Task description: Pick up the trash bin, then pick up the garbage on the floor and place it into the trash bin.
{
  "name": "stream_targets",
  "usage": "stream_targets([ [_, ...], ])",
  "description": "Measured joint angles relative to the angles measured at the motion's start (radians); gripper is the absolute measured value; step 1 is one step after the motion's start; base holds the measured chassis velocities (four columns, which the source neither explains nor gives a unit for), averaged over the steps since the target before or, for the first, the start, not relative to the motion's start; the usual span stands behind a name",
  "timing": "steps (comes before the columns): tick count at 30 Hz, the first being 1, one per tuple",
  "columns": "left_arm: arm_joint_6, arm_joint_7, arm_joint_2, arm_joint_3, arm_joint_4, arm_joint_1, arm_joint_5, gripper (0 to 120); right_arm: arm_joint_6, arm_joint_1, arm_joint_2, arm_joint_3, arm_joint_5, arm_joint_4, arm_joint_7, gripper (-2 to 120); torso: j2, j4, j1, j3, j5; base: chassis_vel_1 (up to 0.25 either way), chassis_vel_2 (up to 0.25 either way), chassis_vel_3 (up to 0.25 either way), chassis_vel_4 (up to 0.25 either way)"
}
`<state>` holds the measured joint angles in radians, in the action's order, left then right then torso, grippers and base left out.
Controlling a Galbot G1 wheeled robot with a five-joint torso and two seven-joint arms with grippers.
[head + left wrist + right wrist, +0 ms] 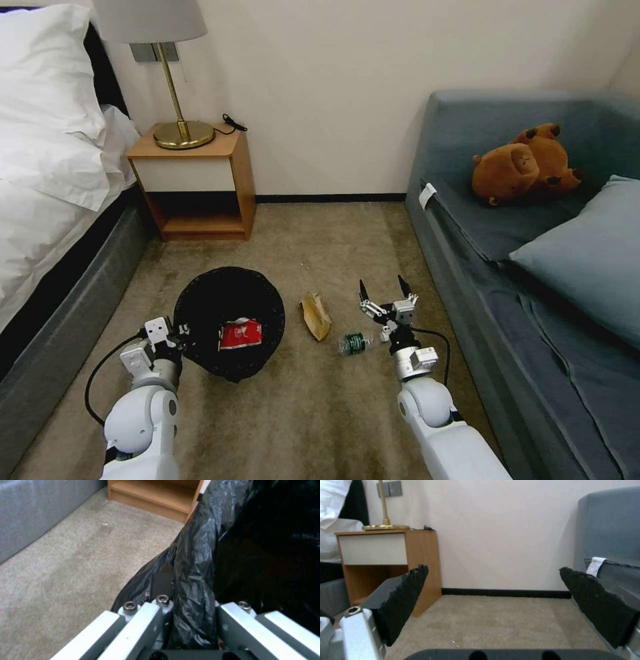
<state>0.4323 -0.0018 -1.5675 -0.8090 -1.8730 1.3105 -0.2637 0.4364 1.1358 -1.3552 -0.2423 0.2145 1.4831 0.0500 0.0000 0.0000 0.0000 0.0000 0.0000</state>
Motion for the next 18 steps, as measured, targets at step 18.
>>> stream_targets([
  [18, -0.011, 0.003, -0.003, 0.002, -0.008, 0.009, 0.006, 1, 0.005, 0.014, 0.004, -0.008, -0.001, 0.01, 0.001, 97, 0.0, 0.0, 0.0, 0.0, 0.0, -0.105, 0.106, 0.11, -0.102],
])
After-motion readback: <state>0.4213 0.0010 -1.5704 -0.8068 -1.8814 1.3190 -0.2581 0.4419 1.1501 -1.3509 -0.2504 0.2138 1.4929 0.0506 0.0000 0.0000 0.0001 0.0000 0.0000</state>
